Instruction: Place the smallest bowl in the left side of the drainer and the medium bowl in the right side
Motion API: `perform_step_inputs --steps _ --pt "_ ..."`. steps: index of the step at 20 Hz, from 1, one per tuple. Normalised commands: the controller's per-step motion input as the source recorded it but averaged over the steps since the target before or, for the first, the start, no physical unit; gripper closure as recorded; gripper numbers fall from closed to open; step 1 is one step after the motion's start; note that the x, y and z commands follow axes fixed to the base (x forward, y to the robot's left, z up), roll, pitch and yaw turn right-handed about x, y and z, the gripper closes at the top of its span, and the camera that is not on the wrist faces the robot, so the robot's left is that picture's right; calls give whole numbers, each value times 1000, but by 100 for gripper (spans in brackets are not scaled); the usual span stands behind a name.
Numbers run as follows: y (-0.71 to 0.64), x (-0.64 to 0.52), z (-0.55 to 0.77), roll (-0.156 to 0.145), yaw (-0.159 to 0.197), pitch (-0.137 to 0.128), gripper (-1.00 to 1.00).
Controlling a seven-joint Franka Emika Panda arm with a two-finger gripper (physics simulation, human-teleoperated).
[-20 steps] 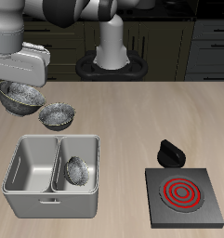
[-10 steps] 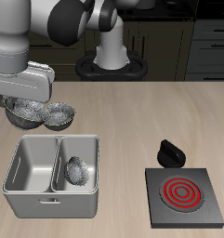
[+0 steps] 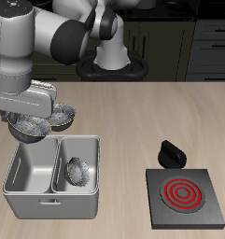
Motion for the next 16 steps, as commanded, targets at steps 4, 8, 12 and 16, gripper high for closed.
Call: perform_step_inputs --steps 4,8,12,16 --pt "-18 9 -280 -11 24 34 100" --pt "97 -15 -224 0 69 32 -100" --pt "268 -180 4 48 24 -11 -100" --pt "166 -150 132 28 59 -33 -100"
